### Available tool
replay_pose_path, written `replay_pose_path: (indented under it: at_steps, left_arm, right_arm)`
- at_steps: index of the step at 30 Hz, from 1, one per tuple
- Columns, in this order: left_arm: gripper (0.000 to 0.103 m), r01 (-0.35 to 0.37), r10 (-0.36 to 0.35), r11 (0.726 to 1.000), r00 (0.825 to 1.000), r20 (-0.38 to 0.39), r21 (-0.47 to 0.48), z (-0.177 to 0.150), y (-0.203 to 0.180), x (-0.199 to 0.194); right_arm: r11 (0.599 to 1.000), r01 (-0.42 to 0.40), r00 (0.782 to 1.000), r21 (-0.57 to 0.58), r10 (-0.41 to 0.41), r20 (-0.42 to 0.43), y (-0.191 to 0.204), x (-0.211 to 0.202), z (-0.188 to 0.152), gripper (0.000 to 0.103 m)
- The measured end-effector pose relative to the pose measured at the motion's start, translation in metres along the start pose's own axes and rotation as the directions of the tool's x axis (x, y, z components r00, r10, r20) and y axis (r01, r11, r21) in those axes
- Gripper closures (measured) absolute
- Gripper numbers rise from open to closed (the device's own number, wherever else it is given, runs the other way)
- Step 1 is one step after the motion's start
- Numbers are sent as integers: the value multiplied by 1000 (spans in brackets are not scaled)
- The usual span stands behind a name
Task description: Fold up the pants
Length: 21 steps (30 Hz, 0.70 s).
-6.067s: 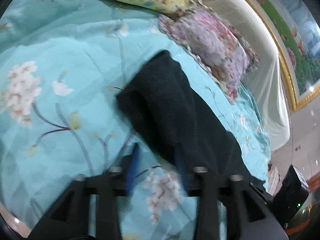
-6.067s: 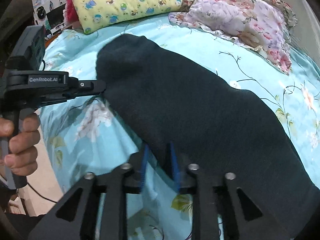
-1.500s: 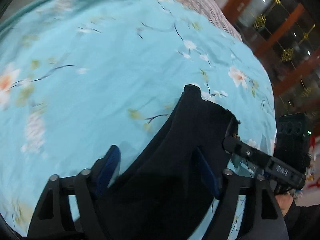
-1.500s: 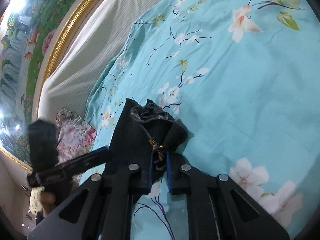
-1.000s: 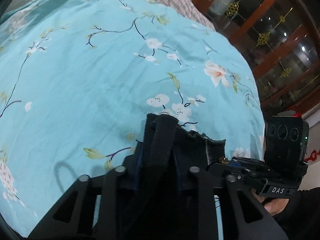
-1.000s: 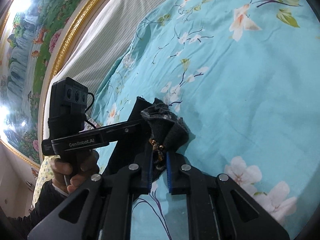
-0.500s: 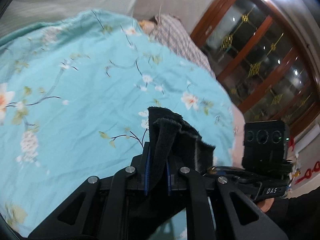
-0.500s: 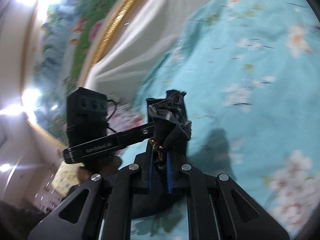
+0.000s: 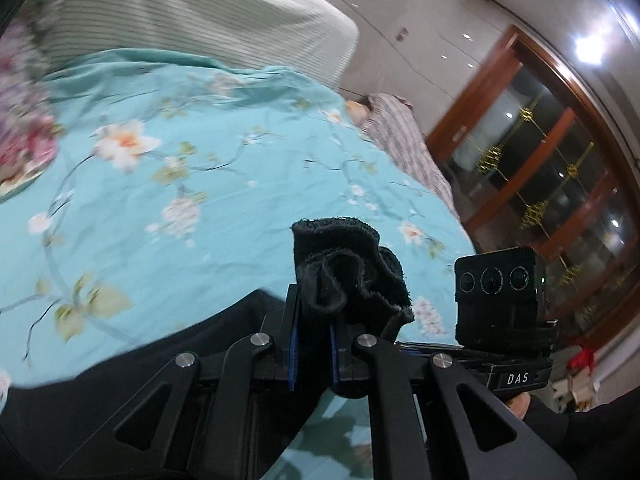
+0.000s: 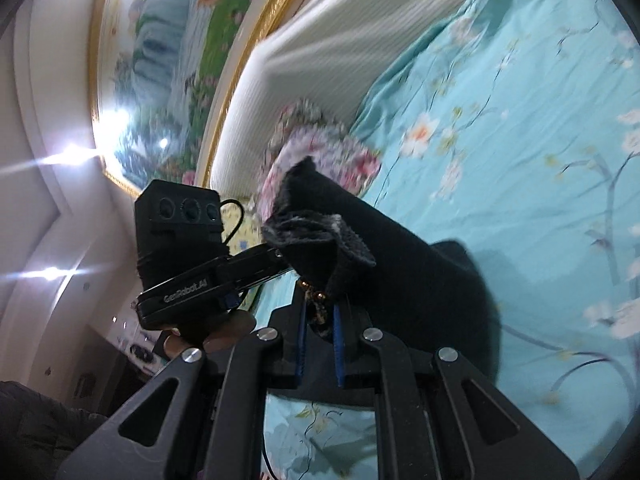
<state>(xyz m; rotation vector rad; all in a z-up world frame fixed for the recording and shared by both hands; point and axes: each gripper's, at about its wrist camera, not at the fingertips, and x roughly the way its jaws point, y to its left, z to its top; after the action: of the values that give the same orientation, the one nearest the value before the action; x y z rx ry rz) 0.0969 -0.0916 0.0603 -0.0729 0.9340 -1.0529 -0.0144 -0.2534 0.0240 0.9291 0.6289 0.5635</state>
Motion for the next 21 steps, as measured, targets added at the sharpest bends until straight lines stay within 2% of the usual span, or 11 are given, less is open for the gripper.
replay_pose_path:
  at_steps: [6, 11, 21]
  left_arm:
    - [94, -33, 34, 994, 999, 7, -107, -31, 34, -7]
    - [94, -72, 72, 986, 997, -5, -148, -51, 51, -9]
    - [94, -123, 118, 964, 992, -34, -238, -75, 75, -7]
  right_arm:
    - [1000, 27, 996, 14, -26, -80, -6, 23, -14, 91]
    - [998, 68, 990, 15, -66, -128, -13, 38, -27, 91]
    - [984, 167, 963, -55, -175, -203, -14, 60, -41, 89]
